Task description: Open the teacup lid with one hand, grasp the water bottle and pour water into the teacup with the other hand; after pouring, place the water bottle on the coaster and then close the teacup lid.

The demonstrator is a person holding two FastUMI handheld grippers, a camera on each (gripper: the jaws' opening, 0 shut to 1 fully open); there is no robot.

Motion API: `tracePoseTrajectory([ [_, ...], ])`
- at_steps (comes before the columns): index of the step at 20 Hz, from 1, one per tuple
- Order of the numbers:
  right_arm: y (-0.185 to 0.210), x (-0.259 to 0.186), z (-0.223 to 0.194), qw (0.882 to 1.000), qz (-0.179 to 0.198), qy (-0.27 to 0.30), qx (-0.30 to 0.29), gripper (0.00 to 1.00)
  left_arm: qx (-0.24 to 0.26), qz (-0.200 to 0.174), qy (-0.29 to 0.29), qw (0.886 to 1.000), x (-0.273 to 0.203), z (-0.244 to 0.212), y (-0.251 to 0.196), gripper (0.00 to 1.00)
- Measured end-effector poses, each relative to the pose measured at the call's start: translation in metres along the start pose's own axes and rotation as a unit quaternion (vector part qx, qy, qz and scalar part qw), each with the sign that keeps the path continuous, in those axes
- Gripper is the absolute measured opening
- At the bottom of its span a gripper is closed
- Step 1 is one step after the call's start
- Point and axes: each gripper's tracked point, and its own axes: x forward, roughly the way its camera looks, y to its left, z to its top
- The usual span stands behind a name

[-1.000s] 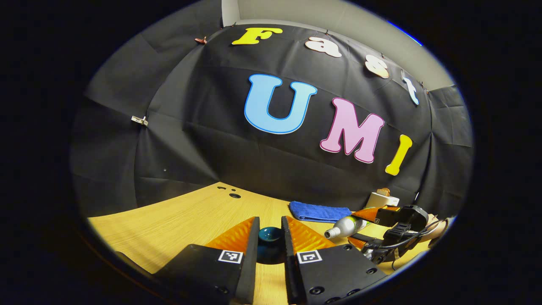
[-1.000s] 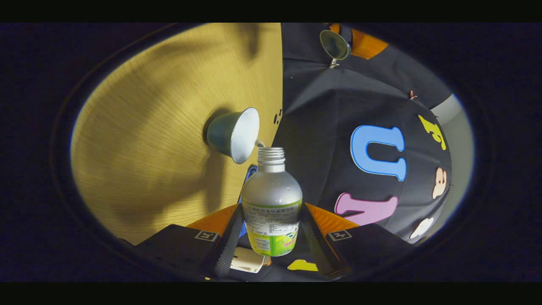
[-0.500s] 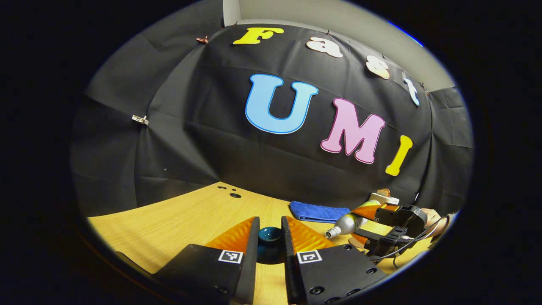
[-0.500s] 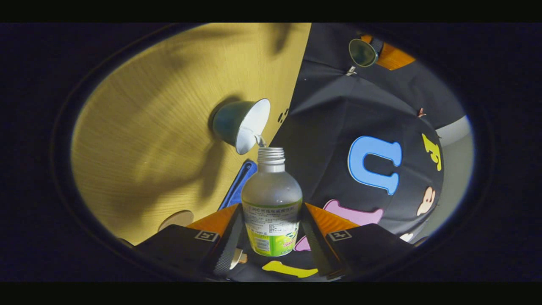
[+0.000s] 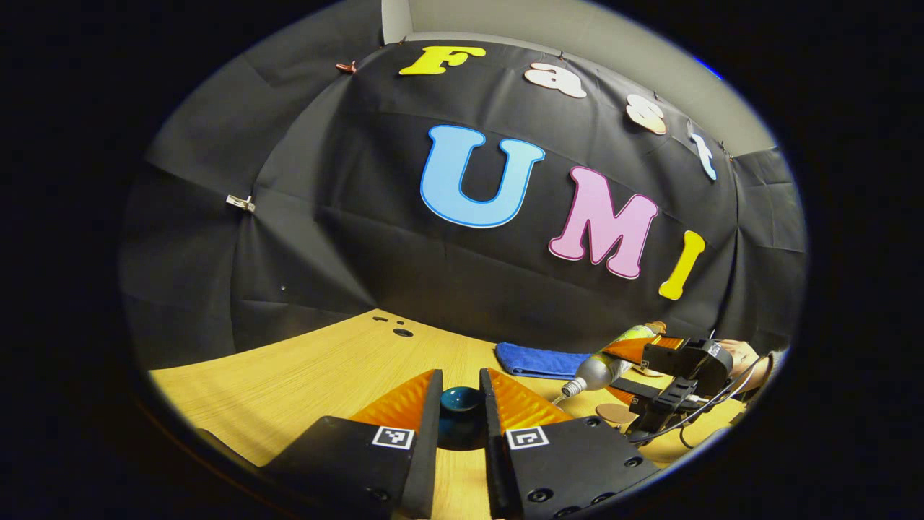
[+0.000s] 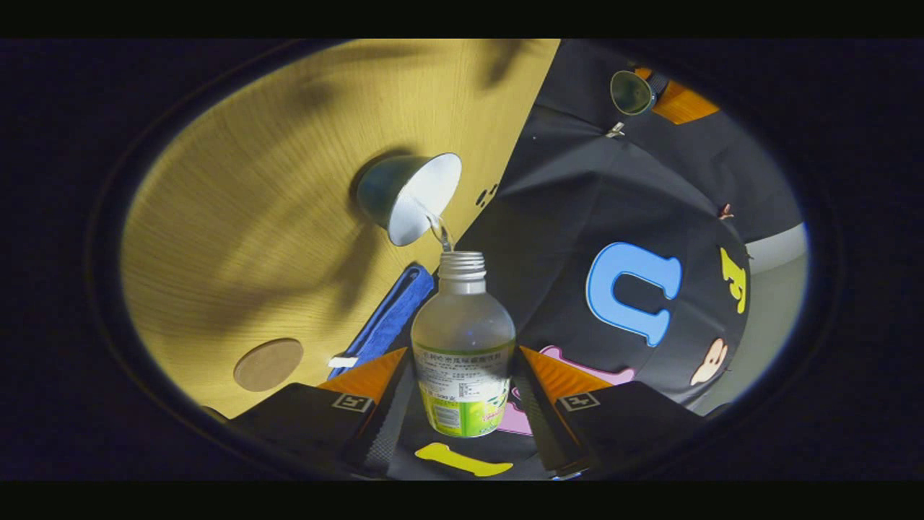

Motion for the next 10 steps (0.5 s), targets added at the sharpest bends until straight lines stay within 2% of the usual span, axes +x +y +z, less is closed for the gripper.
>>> tracePoseTrajectory([
  [2, -0.005, 0.001, 0.0, 1.0, -0.002, -0.002, -0.016, 0.74, -0.002, 0.0, -0.001, 1.0, 0.001, 0.0, 0.001, 0.32],
  [3, -0.005, -0.001, 0.0, 1.0, -0.004, -0.004, -0.025, 0.78, -0.003, 0.002, -0.002, 1.0, 0.0, 0.002, 0.001, 0.33],
  [10, -0.015, 0.001, 0.0, 0.996, -0.022, -0.011, -0.082, 0.78, -0.006, 0.003, -0.003, 1.0, -0.001, 0.003, 0.002, 0.32],
])
